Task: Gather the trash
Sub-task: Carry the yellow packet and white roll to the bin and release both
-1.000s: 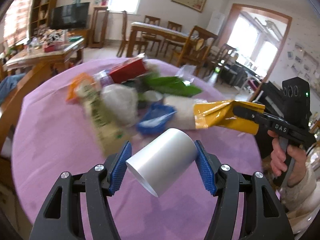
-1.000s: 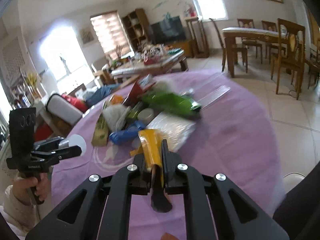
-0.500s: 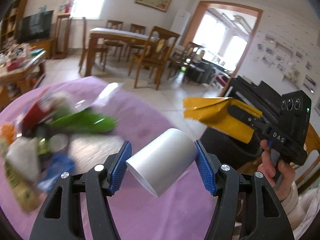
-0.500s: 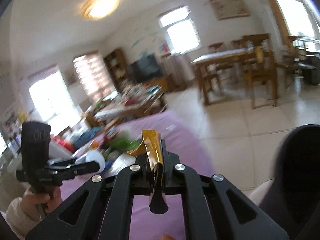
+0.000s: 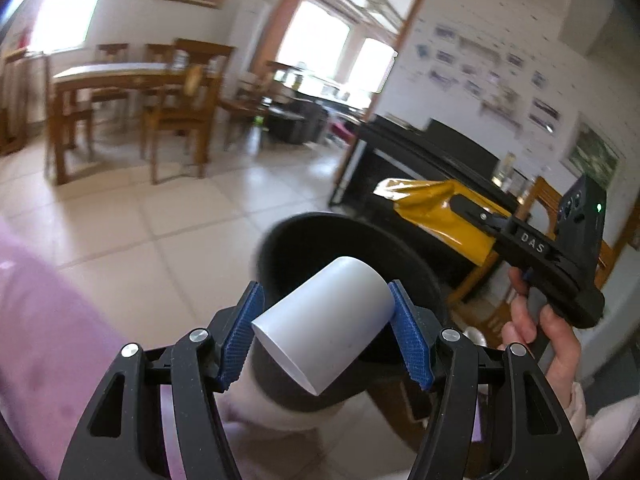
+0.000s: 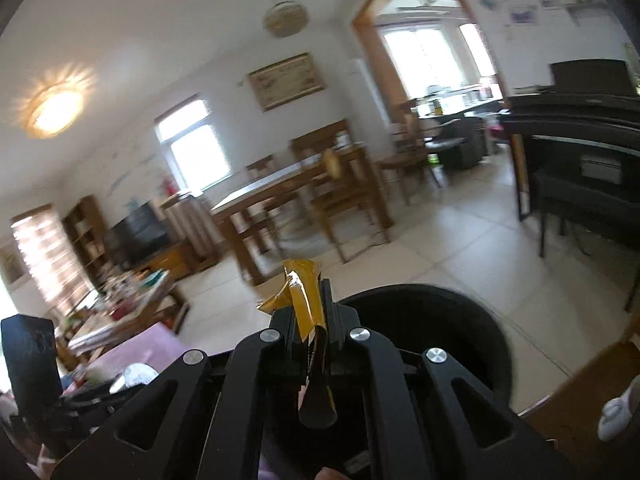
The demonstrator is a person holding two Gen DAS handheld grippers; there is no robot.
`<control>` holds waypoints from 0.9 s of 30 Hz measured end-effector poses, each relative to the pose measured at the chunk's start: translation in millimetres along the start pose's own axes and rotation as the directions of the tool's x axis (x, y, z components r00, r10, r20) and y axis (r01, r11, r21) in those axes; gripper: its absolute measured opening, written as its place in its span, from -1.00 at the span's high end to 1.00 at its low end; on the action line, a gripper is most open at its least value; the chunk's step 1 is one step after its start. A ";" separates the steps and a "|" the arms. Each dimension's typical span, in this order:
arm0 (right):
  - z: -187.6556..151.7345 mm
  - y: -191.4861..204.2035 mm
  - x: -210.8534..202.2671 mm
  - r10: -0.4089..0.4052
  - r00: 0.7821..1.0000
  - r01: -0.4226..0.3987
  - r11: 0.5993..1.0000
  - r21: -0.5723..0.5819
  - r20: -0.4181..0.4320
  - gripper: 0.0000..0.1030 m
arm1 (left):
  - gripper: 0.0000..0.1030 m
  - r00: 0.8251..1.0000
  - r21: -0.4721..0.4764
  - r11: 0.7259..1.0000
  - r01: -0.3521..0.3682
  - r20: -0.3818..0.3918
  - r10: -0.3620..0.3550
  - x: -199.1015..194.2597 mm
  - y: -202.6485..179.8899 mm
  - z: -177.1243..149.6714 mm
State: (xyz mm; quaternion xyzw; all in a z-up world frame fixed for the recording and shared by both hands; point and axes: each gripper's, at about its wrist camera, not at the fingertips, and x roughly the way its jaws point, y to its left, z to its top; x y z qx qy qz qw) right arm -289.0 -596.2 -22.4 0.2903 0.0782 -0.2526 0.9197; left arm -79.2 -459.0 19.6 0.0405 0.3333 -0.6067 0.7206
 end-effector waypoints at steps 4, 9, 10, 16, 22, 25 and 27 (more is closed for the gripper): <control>-5.6 -19.4 -0.5 -0.037 0.999 0.037 0.999 0.017 0.000 0.89 | -0.23 0.999 0.035 0.999 0.033 -0.036 -0.032 47.9 -23.8 3.3; -10.7 -36.1 10.0 -0.045 0.999 0.046 0.998 0.041 -0.029 0.89 | -0.23 0.997 0.035 0.999 0.038 -0.063 -0.036 91.7 -38.6 4.2; -12.2 -40.2 12.6 -0.045 0.998 0.047 0.998 0.048 -0.039 0.89 | -0.23 0.997 0.042 0.999 0.033 -0.071 -0.030 99.3 -40.9 3.8; -17.1 -50.2 22.6 -0.051 0.996 0.058 0.995 0.077 -0.080 0.89 | -0.23 0.995 0.061 0.998 0.011 -0.098 -0.005 122.9 -44.8 3.2; -17.1 -61.9 30.3 -0.062 0.992 0.073 0.993 0.095 -0.110 0.89 | -0.23 0.993 0.092 0.996 -0.010 -0.117 0.021 131.4 -50.7 -3.4; -17.9 -68.0 34.5 -0.064 0.989 0.079 0.991 0.110 -0.132 0.88 | -0.23 0.992 0.109 0.994 -0.016 -0.123 0.030 134.9 -56.3 -1.1; -17.4 -69.1 36.3 -0.065 0.988 0.081 0.991 0.111 -0.142 0.85 | -0.23 0.991 0.128 0.991 -0.023 -0.128 0.040 138.0 -60.2 -0.1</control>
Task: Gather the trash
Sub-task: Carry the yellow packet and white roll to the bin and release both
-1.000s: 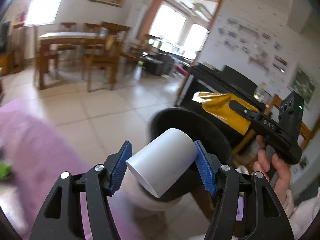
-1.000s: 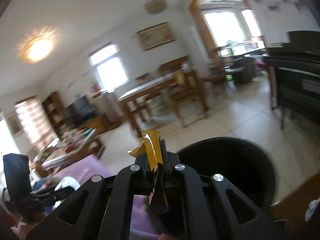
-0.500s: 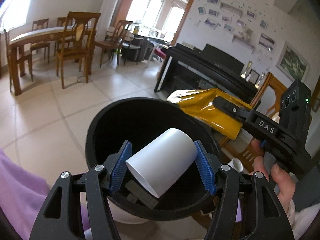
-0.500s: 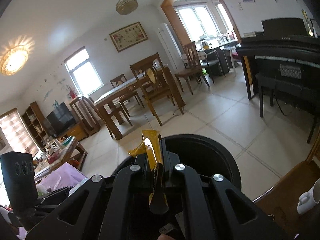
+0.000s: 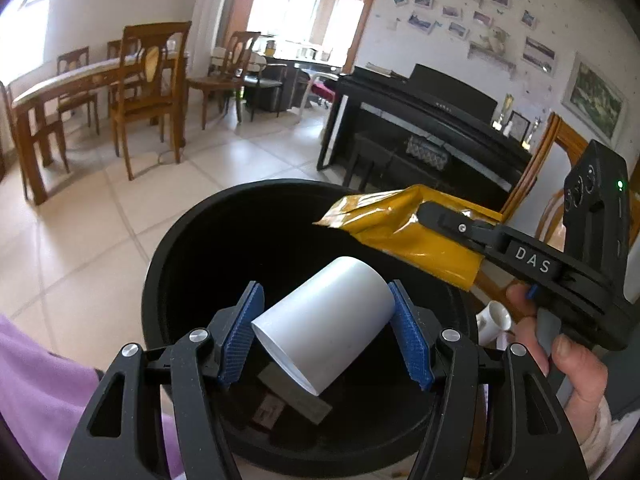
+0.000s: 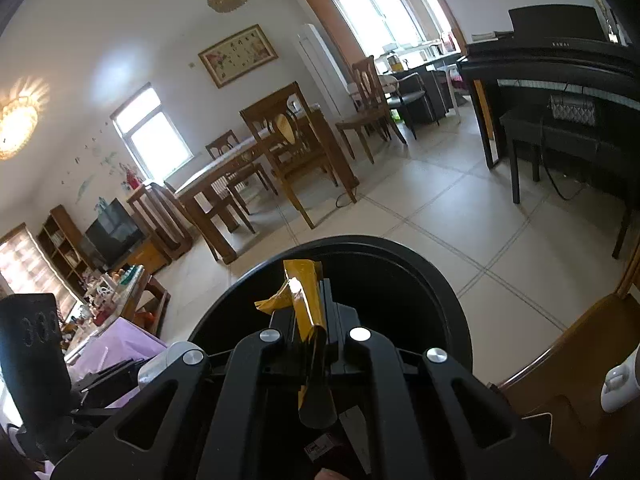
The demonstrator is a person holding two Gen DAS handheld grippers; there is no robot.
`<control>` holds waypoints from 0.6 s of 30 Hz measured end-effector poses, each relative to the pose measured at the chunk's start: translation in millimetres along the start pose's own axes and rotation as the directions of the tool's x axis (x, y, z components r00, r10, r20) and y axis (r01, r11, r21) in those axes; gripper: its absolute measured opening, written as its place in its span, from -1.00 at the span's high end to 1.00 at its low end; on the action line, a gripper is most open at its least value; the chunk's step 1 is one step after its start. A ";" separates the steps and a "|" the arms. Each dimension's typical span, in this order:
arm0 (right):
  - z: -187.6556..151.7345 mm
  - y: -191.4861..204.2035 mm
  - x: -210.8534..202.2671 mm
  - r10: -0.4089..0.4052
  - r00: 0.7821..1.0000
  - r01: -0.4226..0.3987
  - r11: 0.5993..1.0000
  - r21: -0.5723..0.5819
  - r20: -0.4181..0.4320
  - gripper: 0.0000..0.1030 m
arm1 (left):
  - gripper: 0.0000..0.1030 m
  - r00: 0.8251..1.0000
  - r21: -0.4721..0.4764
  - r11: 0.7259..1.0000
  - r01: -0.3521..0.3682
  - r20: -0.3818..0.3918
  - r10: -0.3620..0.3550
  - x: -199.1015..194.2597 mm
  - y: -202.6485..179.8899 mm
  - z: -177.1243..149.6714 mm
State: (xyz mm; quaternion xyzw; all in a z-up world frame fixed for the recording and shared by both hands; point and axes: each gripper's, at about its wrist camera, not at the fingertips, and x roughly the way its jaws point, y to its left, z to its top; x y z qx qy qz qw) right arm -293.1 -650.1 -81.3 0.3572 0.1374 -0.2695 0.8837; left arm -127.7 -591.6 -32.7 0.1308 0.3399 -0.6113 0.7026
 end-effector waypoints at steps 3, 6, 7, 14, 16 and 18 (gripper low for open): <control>2.6 -1.8 2.5 0.011 1.000 -0.010 1.000 0.013 -0.018 0.76 | -0.37 1.000 0.019 1.000 -0.010 -0.006 0.010 -1.2 -3.1 -0.3; 4.1 -3.9 2.8 0.021 0.999 -0.020 0.999 0.029 -0.029 -0.47 | -0.81 0.999 0.028 0.999 -0.037 0.025 0.037 -11.1 -5.8 1.3; 4.1 -4.5 1.5 0.023 1.000 -0.022 0.999 0.035 -0.021 -0.75 | -0.84 0.998 0.032 0.999 -0.043 0.042 0.042 -16.3 -6.3 1.2; 4.2 8.8 -2.4 0.041 0.999 -0.041 0.999 0.016 0.004 -0.85 | -0.87 0.995 0.016 0.998 -0.063 0.083 0.061 -52.0 1.7 -2.5; 1.3 17.7 -2.0 0.043 0.999 -0.043 0.999 0.000 -0.001 -0.86 | -0.87 0.993 0.003 0.997 -0.072 0.096 0.071 -64.1 6.4 -5.2; -1.6 28.0 0.0 0.049 0.999 -0.049 0.999 -0.018 -0.012 -0.89 | -0.90 0.989 -0.016 0.996 -0.087 0.115 0.089 -81.3 14.9 -9.4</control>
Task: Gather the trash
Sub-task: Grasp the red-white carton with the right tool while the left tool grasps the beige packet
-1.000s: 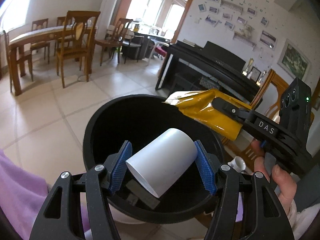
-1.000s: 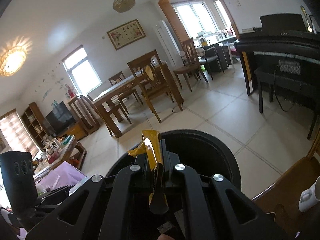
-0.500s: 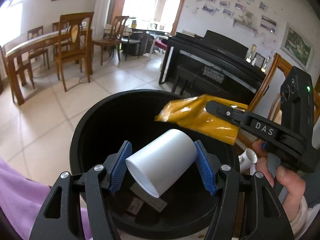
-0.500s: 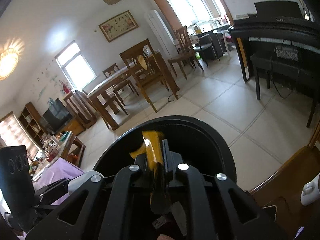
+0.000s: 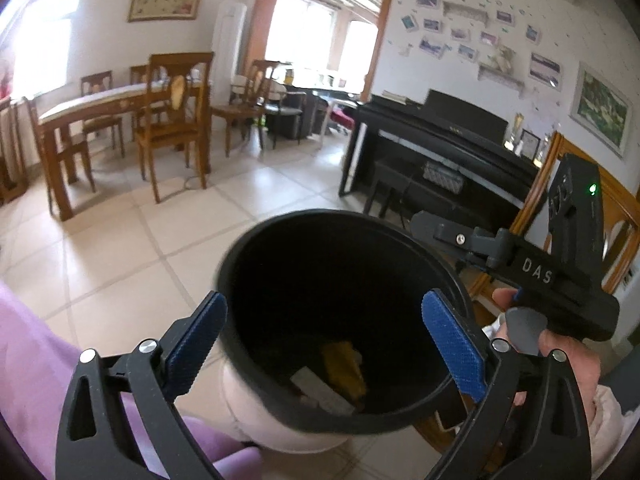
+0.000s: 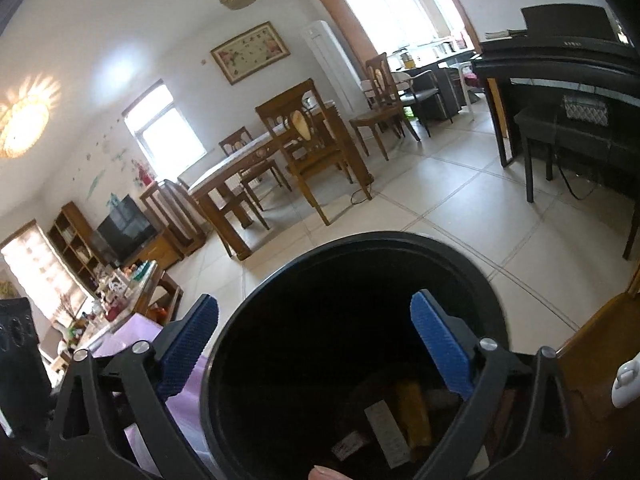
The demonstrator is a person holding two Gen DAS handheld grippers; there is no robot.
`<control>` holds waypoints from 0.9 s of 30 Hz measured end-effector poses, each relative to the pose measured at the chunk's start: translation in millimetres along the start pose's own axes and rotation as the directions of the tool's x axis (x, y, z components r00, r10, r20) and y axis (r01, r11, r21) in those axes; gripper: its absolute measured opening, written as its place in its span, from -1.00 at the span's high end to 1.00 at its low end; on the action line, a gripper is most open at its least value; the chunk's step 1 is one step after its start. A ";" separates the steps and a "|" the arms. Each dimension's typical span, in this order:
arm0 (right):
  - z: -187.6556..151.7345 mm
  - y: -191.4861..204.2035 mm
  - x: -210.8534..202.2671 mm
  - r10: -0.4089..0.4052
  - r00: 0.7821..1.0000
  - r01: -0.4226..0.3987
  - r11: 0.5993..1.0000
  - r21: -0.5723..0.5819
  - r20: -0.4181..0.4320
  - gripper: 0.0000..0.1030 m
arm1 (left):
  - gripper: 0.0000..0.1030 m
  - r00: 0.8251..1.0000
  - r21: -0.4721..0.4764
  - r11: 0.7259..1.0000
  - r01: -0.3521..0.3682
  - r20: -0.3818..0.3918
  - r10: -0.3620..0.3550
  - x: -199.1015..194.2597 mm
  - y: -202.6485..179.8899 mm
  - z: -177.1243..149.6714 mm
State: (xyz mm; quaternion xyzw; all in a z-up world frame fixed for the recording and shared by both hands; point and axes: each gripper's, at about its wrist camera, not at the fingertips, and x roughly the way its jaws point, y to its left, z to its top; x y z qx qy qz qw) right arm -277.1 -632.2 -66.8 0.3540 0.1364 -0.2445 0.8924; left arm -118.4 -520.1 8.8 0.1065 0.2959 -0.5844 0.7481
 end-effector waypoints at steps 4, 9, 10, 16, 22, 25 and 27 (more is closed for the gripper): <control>-8.0 28.0 5.4 0.021 0.999 -0.023 0.999 -0.046 -0.031 -0.89 | -0.89 0.997 -0.053 0.997 -0.053 0.047 0.055 -43.8 31.1 -10.4; -27.0 78.7 18.3 0.066 0.993 -0.077 0.990 -0.119 -0.096 -0.89 | -0.89 0.976 -0.173 0.970 -0.172 0.106 0.192 -113.4 91.5 -30.6; -31.3 89.1 21.4 0.078 0.991 -0.092 0.987 -0.130 -0.109 -0.89 | -0.89 0.967 -0.206 0.958 -0.202 0.115 0.228 -131.3 106.5 -36.8; -61.1 166.5 39.7 0.170 0.965 -0.212 0.954 -0.213 -0.198 -0.89 | -0.89 0.879 -0.352 0.845 -0.402 0.111 0.464 -233.8 191.0 -80.7; -98.6 279.0 56.2 0.303 0.898 -0.407 0.847 -0.341 -0.319 -0.89 | -0.89 0.774 -0.497 0.677 -0.543 0.016 0.633 -325.6 257.1 -133.0; -120.2 342.6 62.5 0.363 0.859 -0.501 0.740 -0.449 -0.361 -0.89 | -0.89 0.746 -0.554 0.611 -0.566 -0.028 0.666 -364.6 286.6 -164.8; -129.8 374.3 69.5 0.386 0.837 -0.544 0.673 -0.502 -0.388 -0.89 | -0.87 0.740 -0.587 0.577 -0.569 -0.058 0.670 -378.7 306.4 -178.3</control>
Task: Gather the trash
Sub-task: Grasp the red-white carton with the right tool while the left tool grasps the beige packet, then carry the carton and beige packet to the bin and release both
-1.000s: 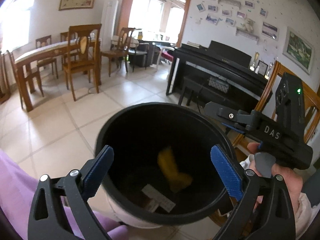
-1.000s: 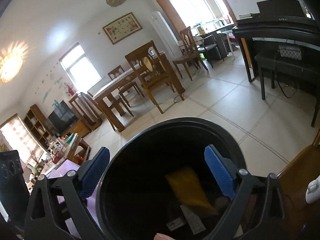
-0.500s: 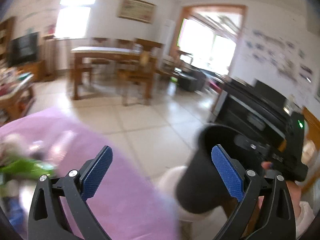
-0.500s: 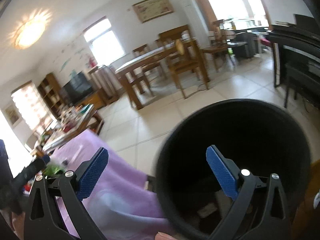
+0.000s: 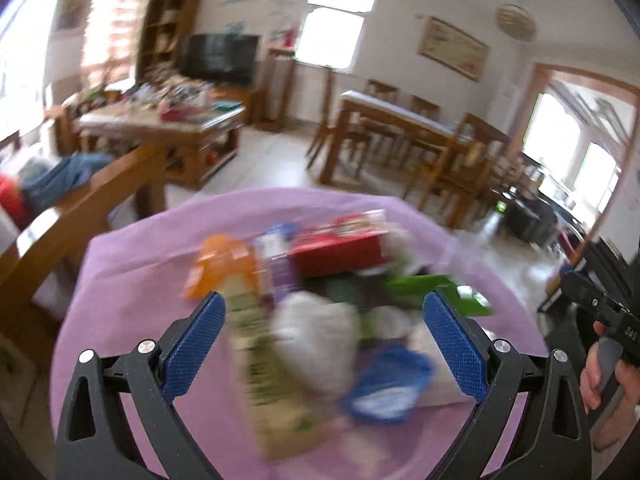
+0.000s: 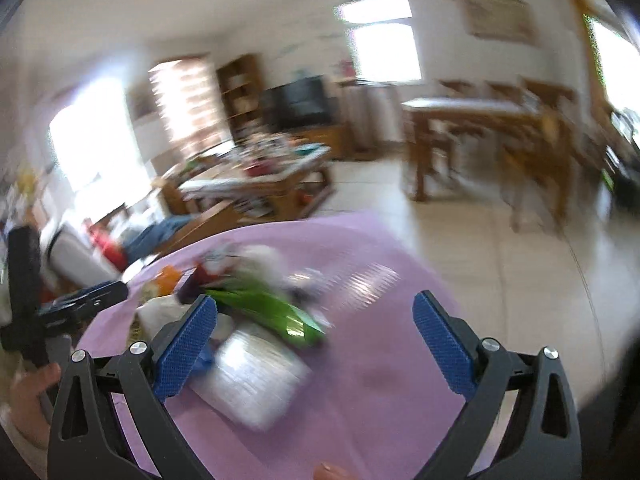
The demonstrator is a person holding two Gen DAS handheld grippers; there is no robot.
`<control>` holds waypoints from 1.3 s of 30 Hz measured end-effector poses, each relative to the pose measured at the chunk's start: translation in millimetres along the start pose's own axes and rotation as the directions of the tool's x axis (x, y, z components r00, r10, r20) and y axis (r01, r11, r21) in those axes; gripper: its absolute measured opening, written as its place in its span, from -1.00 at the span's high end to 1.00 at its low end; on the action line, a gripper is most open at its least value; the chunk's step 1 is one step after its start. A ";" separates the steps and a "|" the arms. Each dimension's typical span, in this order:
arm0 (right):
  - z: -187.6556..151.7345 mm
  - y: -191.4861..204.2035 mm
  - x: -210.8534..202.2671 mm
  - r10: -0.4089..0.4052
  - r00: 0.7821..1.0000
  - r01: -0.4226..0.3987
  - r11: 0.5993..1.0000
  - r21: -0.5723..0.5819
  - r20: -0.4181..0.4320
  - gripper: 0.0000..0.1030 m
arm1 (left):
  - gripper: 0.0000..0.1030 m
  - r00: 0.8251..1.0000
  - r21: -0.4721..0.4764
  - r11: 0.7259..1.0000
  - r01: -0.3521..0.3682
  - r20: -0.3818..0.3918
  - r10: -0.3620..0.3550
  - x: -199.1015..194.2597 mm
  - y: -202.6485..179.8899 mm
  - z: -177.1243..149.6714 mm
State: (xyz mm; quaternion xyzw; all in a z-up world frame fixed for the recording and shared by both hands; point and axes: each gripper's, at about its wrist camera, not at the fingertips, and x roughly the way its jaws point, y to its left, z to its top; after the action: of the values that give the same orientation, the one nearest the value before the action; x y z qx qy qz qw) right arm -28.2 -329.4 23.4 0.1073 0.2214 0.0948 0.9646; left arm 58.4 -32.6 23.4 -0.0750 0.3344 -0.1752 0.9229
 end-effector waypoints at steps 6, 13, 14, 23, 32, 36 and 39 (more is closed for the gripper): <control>24.7 74.2 77.0 0.045 0.996 -0.065 0.946 -0.318 -0.070 -0.89 | -0.45 0.994 -0.097 0.995 -0.005 -0.112 -0.006 21.9 57.4 -5.9; 42.5 105.4 147.0 0.048 0.977 -0.144 0.861 -0.487 -0.206 -0.89 | 0.08 0.981 -0.148 0.989 0.015 -0.190 -0.044 58.6 65.8 -16.4; 42.3 107.3 154.3 0.046 0.971 -0.161 0.852 -0.498 -0.235 -0.88 | 0.14 0.981 -0.138 0.990 0.016 -0.188 -0.042 59.2 63.3 -16.4; 31.0 111.8 155.7 0.097 0.951 -0.228 0.863 -0.450 -0.295 0.01 | 0.47 0.990 -0.143 0.989 0.046 -0.129 -0.064 59.1 59.2 -18.5; 42.0 104.1 81.7 0.200 0.966 -0.239 0.936 -0.260 -0.165 0.04 | 0.48 0.992 -0.135 0.983 0.126 0.008 -0.127 32.1 59.4 -21.3; 39.5 85.7 34.2 0.221 0.971 -0.233 0.960 -0.158 -0.093 0.04 | 0.48 0.990 -0.125 0.982 0.140 0.042 -0.135 16.7 51.5 -23.1; 32.3 68.8 7.6 0.235 0.971 -0.238 0.968 -0.075 -0.047 0.04 | 0.48 0.986 -0.102 0.982 0.156 0.073 -0.149 -1.2 37.2 -21.9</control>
State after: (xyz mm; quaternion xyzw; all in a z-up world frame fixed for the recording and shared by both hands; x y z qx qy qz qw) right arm -16.3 -267.0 65.8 0.0926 0.2214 0.2200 0.9455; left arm 53.6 1.9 -2.2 -0.1555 0.3064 -0.2248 0.9118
